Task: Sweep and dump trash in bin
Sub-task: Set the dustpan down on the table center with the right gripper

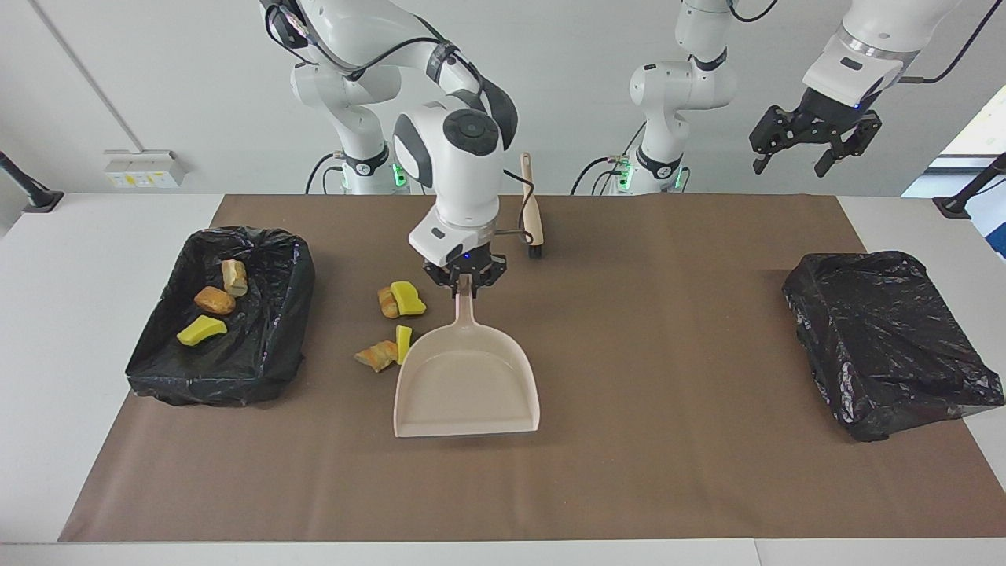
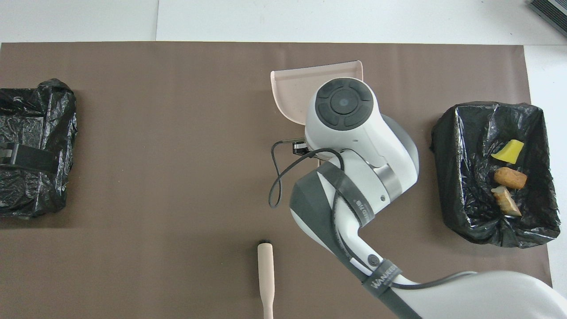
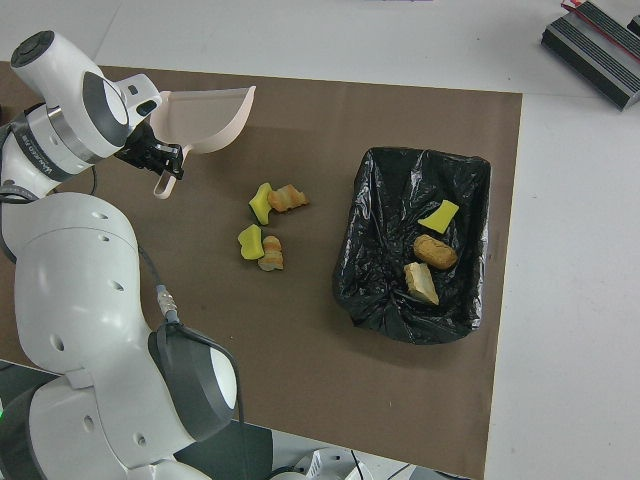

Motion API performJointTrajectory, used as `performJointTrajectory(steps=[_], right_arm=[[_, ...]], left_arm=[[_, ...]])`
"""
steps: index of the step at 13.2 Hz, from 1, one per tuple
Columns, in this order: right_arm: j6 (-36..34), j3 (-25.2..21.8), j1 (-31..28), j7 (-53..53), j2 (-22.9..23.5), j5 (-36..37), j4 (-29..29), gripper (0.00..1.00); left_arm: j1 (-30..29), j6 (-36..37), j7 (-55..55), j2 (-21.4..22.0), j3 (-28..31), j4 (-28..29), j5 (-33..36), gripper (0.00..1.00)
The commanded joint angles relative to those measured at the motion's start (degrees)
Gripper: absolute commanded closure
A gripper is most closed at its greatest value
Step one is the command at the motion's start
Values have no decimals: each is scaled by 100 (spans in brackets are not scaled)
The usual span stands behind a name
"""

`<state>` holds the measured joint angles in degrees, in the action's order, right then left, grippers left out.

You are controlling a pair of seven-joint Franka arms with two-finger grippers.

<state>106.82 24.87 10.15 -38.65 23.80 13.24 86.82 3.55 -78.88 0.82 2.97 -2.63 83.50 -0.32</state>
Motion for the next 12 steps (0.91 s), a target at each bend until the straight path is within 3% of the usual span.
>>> performJointTrajectory(steps=[1, 4, 11, 12], right_arm=[[320, -17, 547, -844, 518, -138, -324, 100], [997, -17, 883, -1100, 915, -155, -324, 100], [1315, -9, 848, -1101, 854, -525, -17, 100], [1289, -9, 848, -1075, 837, -533, 45, 92]], left_arm=[[-39, 66, 24, 90, -27, 43, 111, 0], [-30, 48, 24, 90, -27, 43, 111, 0], [-30, 48, 24, 90, -27, 43, 111, 0], [-39, 48, 24, 90, -27, 43, 111, 0]])
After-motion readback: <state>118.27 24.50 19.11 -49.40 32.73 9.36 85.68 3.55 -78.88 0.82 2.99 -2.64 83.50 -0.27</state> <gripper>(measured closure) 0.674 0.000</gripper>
